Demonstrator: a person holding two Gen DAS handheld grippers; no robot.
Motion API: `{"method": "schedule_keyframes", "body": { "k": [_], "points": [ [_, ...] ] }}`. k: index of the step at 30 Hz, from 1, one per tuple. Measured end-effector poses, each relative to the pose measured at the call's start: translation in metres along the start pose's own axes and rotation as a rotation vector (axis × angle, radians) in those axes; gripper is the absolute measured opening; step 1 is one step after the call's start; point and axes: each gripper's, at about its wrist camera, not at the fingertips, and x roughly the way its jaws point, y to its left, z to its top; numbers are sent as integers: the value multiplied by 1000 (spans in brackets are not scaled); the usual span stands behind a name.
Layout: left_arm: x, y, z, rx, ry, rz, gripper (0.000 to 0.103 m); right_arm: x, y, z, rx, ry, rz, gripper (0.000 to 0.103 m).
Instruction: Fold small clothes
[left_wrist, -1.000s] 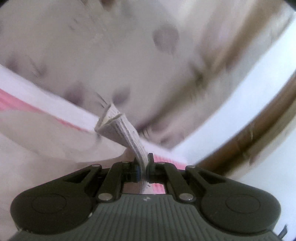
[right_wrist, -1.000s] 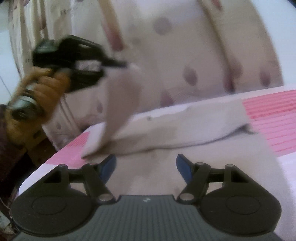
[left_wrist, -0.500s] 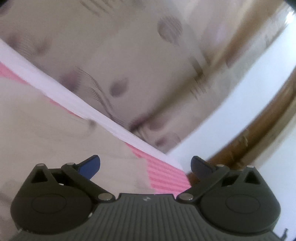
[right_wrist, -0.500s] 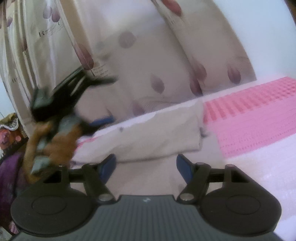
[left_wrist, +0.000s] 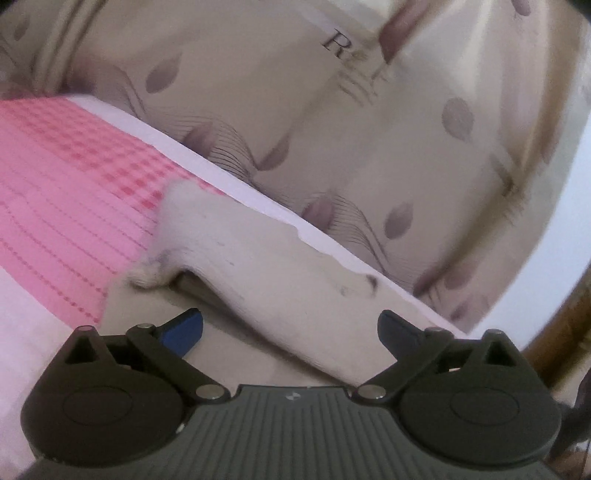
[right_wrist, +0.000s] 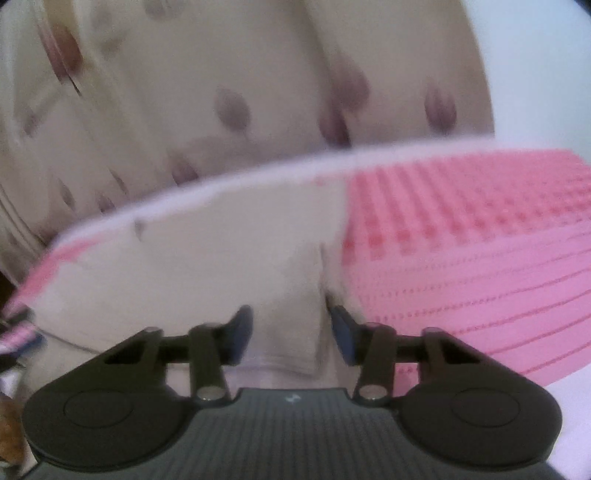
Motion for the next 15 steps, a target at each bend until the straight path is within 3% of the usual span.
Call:
{"method": "schedule_keyframes", "body": {
  "k": [1, 3, 7, 12, 15],
  "points": [
    [2, 2, 1, -11, 2, 2, 101, 6, 1, -2, -4, 5, -11, 39],
    [-4, 3, 1, -37, -9, 22, 102, 3, 6, -1, -23, -16, 19, 10],
    [-13, 16, 1, -92, -39, 63, 102, -19, 22, 12, -70, -140, 40, 8],
    [-15, 14, 1, -83, -54, 95, 103, -58, 41, 56, -125, -374, 78, 8],
    [-15, 16, 1, -92, -59, 106, 103, -52, 29, 76, -111, -426, 5, 8]
  ]
}}
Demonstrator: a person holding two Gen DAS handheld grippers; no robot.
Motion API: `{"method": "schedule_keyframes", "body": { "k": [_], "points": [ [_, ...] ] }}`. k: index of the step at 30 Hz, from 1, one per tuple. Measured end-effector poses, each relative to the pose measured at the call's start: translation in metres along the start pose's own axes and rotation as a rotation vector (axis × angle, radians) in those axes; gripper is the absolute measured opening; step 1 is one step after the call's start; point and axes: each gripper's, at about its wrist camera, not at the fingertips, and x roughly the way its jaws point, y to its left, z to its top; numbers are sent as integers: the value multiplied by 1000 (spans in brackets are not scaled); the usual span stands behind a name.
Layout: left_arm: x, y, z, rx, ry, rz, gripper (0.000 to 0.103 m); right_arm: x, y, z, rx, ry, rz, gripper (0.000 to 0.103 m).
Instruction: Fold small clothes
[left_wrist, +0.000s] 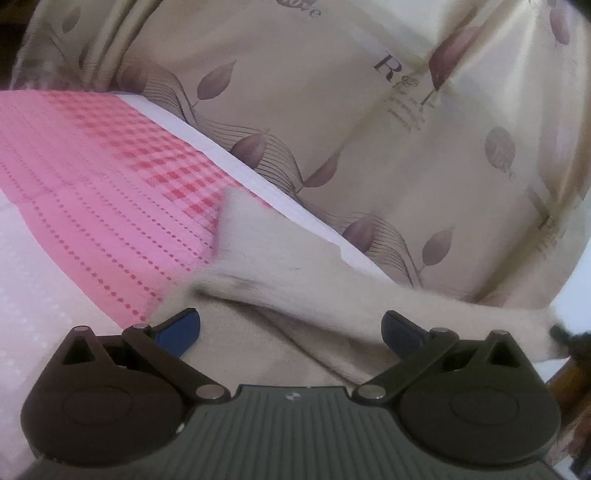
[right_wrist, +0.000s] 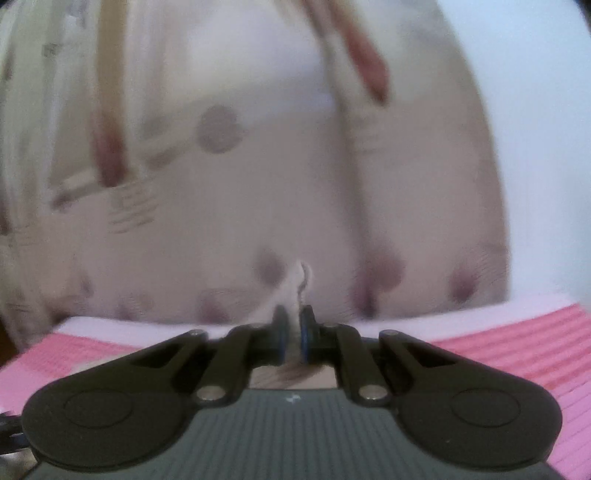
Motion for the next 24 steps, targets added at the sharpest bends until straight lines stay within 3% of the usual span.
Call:
{"method": "schedule_keyframes", "body": {
  "k": [3, 5, 12, 15, 17, 19, 20, 22, 24],
  "points": [
    [0, -3, -1, 18, 1, 14, 103, 35, -34, -21, 91, 99, -34, 8],
    [1, -4, -2, 28, 0, 24, 103, 53, -48, -45, 140, 173, -2, 8],
    [-2, -2, -2, 11, -37, 78, 103, 67, -90, -88, 429, 256, 73, 10],
    [-5, 0, -1, -6, -63, 113, 103, 53, -110, -90, 518, 248, 101, 14],
    [-9, 0, -1, -13, -96, 158, 103, 23, -120, -92, 569, 201, 103, 14],
    [-12, 6, 1, -67, -117, 254, 103, -10, -123, -97, 588, 194, 126, 14],
    [-12, 13, 3, -102, -125, 242, 103, -29, -123, -101, 581, 215, 127, 14],
    [-10, 18, 9, -93, -82, 160, 103, -69, -121, -112, 541, 250, 139, 23],
    [-9, 16, 19, -31, 49, 55, 102, -104, -118, -120, 485, 303, 136, 60]
  ]
}}
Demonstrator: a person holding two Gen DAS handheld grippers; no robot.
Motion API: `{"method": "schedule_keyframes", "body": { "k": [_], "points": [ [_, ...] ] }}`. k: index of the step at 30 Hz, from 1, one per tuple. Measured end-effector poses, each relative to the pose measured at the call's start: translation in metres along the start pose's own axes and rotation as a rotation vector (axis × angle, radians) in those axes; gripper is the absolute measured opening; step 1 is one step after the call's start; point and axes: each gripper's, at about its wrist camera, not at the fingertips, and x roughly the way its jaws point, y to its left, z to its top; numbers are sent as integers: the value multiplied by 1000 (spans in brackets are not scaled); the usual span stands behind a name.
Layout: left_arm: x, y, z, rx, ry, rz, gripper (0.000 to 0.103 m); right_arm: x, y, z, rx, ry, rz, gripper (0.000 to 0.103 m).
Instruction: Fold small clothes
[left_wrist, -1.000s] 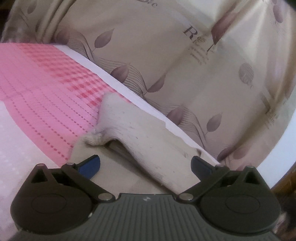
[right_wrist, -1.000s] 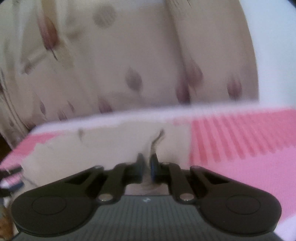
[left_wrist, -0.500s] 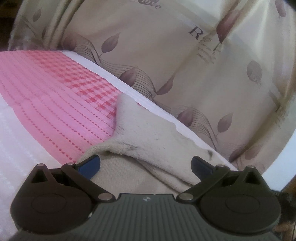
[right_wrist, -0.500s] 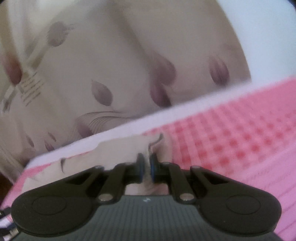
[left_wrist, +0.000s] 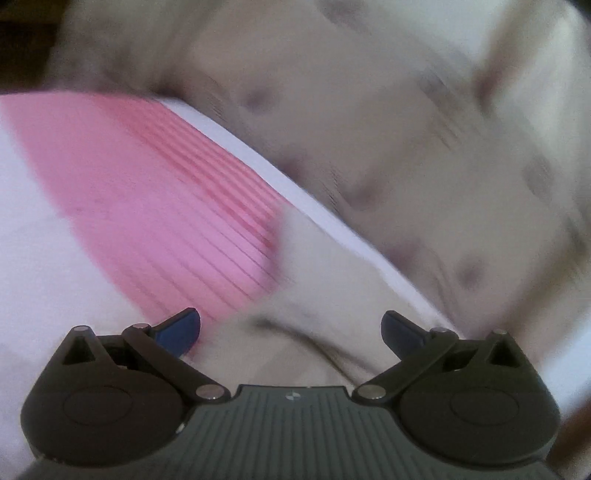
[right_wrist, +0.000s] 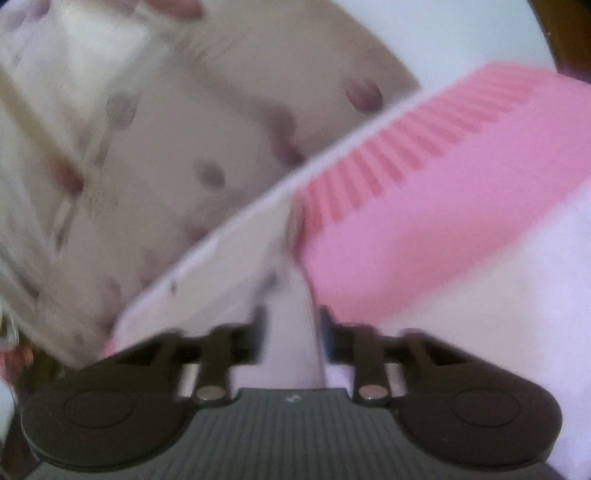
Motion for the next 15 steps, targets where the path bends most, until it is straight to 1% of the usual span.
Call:
{"method": "schedule_keyframes", "body": {
  "k": [1, 2, 3, 4, 6, 8, 9, 11, 12, 13, 14, 15],
  "points": [
    [-5, 0, 3, 12, 42, -38, 101, -17, 1, -13, -40, 22, -30, 70],
    [-15, 2, 4, 12, 66, -76, 102, -30, 4, -23, -79, 35, -48, 80],
    [-26, 4, 5, 17, 91, -98, 102, -39, 5, -31, -107, 51, -55, 80],
    [-36, 6, 6, 32, 121, -99, 102, -48, 6, -39, -124, 77, -52, 80],
    [-56, 14, 6, 58, 186, -105, 102, -60, 9, -51, -143, 107, -22, 80],
    [-76, 26, 2, 71, 232, -100, 102, -63, 14, -62, -167, 134, 4, 79],
    [-85, 33, -2, 68, 264, -107, 102, -63, 18, -67, -181, 142, 6, 79],
    [-100, 48, -10, 31, 343, -129, 102, -64, 27, -77, -239, 130, -5, 79],
    [-105, 55, -15, 12, 374, -134, 102, -66, 31, -79, -254, 125, -8, 78],
    [-110, 61, -19, 7, 374, -149, 102, -64, 32, -81, -251, 124, 4, 77],
    [-116, 63, -23, 10, 373, -159, 102, -64, 33, -84, -238, 127, 26, 66],
    [-119, 63, -26, 21, 391, -170, 102, -62, 35, -86, -227, 140, 45, 51]
  ]
}}
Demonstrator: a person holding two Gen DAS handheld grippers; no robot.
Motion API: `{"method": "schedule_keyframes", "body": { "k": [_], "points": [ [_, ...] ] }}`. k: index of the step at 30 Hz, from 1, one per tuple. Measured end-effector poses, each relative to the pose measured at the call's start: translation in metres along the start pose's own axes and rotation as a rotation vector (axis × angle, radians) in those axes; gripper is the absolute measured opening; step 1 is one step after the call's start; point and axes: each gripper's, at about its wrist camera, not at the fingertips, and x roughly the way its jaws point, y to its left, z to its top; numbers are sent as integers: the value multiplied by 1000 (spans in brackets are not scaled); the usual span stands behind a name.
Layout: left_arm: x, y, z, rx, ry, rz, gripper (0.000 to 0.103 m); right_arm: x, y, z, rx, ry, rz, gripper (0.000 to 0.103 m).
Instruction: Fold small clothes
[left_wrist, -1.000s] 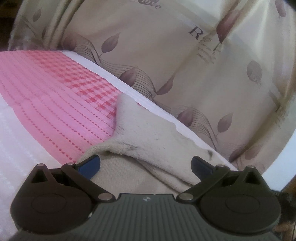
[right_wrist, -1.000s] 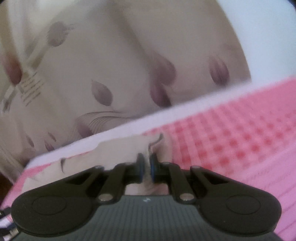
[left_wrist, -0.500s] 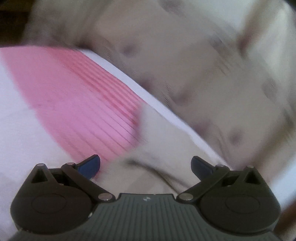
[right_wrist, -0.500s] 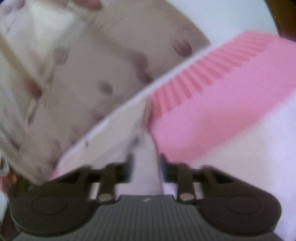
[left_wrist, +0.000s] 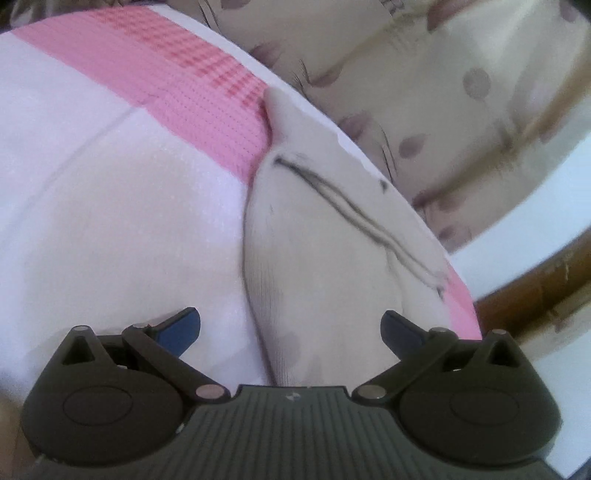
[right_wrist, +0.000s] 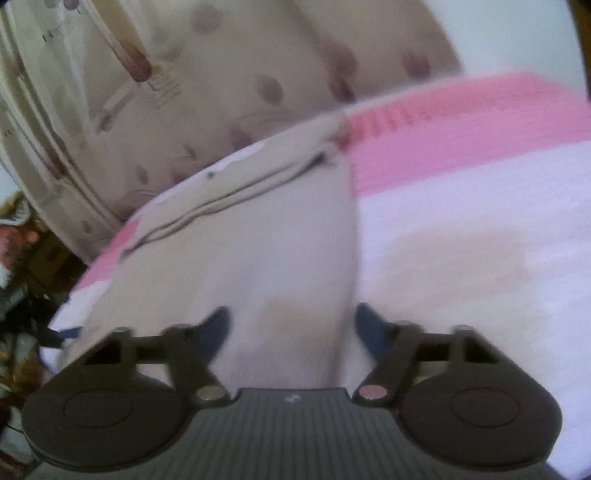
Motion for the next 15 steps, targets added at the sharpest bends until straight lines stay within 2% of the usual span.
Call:
{"method": "schedule_keyframes", "body": {
  "k": [1, 2, 4, 5, 6, 7, 8, 9, 11, 13, 15],
  "points": [
    [0, -2, -4, 20, 20, -12, 101, 2, 4, -2, -3, 12, 7, 43],
    [0, -5, -9, 35, 37, -20, 100, 6, 7, -2, -9, 23, 9, 31],
    [2, -13, -19, 64, 24, -4, 100, 8, 8, -4, -3, 19, 17, 28],
    [4, -18, -23, 83, 20, 3, 96, 9, 7, -5, 14, 18, 24, 18],
    [6, -20, -26, 83, 31, -19, 89, 10, 4, -7, 39, 25, 37, 15],
    [11, -20, -28, 58, 58, -56, 54, 9, 1, -9, 56, 20, 48, 15],
    [23, -19, -30, 10, 125, -80, 6, 8, -2, -11, 76, 10, 61, 14],
    [34, -14, -34, -47, 168, -96, 13, 8, -5, -13, 98, 3, 72, 14],
    [40, -7, -38, -108, 133, -147, 13, 7, -13, -14, 152, -5, 97, 13],
    [42, -6, -41, -95, 91, -156, 13, 7, -16, -13, 158, -2, 106, 13],
    [43, -10, -45, -36, 79, -161, 14, 6, -14, -11, 147, 14, 103, 13]
  ]
}}
